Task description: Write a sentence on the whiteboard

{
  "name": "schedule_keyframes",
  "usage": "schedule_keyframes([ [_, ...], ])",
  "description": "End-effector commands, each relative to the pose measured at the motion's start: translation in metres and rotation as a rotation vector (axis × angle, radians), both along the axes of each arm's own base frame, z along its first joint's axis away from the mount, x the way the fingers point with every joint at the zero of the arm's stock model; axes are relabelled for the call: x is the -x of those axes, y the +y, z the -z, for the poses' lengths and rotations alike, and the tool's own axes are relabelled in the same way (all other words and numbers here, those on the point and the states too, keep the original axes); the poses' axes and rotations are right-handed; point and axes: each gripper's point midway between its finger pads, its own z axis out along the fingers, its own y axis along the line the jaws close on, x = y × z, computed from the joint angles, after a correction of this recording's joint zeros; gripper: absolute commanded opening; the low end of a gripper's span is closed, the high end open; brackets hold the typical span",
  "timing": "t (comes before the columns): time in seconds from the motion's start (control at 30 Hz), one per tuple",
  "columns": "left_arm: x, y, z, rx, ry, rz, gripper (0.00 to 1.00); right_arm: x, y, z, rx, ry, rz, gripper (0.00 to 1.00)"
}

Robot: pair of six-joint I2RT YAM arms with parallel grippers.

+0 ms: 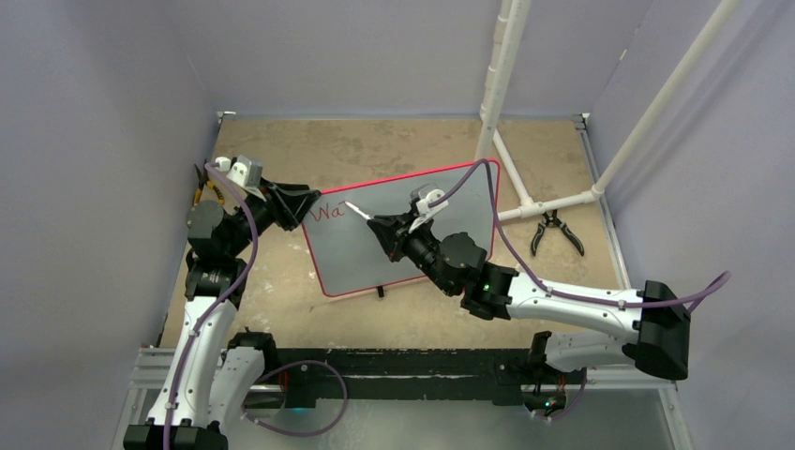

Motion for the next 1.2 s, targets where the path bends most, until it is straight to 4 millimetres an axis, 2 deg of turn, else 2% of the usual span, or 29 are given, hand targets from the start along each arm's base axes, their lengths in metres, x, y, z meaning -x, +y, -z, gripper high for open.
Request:
schedule_keyframes([
  [0.0,0.002,-0.002,-0.001,-0.013,-0.021,0.017,0.34,-0.006,-0.015,0.001,-0.017,0.019,0.055,0.0],
  [0.37,0.002,-0.002,-0.001,-0.013,-0.024,0.017,0.34,0.0,-0.012,0.031,0.028,0.074,0.028,0.0],
  [0.6,0.002,-0.002,-0.002,-0.013,-0.025,0.018,0.34,0.003,-0.01,0.038,0.039,0.089,0.006,0.0],
  [1.17,0.001,-0.001,-0.001,-0.017,-0.024,0.014,0.34,-0.006,-0.018,-0.007,-0.069,0.021,0.068,0.0],
])
